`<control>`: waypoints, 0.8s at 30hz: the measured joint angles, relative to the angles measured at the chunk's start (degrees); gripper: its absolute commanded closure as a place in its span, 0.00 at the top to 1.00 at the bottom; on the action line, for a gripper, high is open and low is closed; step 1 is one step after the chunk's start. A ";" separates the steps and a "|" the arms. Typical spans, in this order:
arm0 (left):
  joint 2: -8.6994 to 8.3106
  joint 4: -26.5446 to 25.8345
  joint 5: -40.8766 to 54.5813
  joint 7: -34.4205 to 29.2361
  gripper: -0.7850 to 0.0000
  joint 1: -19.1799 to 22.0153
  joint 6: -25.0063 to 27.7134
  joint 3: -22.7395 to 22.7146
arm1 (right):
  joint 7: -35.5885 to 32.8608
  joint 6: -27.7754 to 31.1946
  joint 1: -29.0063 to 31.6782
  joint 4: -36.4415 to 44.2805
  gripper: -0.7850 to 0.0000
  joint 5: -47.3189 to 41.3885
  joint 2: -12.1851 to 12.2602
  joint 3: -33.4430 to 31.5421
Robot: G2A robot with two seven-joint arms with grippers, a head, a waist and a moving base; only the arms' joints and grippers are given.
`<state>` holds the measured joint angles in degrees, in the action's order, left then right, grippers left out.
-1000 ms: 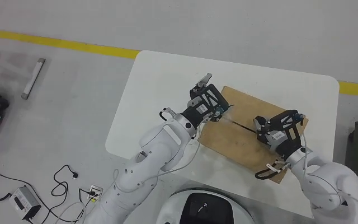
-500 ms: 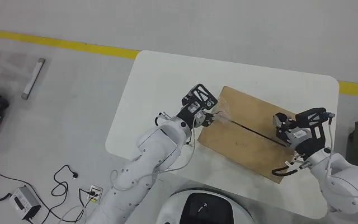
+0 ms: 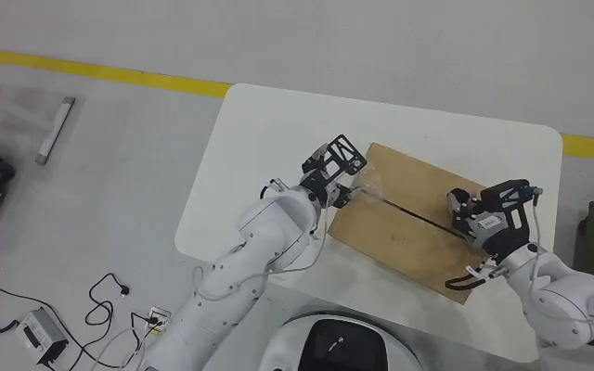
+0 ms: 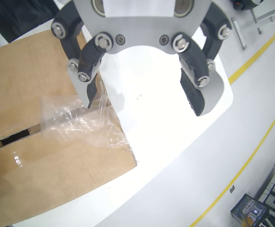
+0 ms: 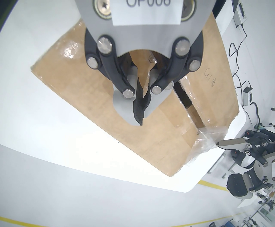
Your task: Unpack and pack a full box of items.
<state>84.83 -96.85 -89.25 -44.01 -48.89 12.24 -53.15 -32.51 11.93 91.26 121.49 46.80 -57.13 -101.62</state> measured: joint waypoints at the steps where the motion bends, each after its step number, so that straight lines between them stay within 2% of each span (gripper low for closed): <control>1: 0.07 0.30 -0.39 -0.09 1.00 0.25 0.16 0.27 | -0.03 0.05 -0.09 -0.02 0.00 0.08 0.00 0.10; 8: 0.70 2.29 0.82 1.45 1.00 1.51 -0.19 0.95 | -0.33 0.25 -0.83 0.01 0.00 0.25 -0.05 0.92; 17: 1.46 2.18 2.41 1.23 1.00 3.02 1.31 2.45 | -0.49 0.15 -1.87 -0.14 0.00 0.41 -0.10 1.56; 24: 2.00 1.45 3.38 1.71 1.00 3.32 2.07 3.81 | -0.21 -0.29 -1.60 0.65 0.00 -0.43 -0.12 -0.25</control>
<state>86.84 -95.41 -85.87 -42.29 -45.57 14.31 -49.34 -32.72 11.63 89.66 122.15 46.37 -57.25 -101.87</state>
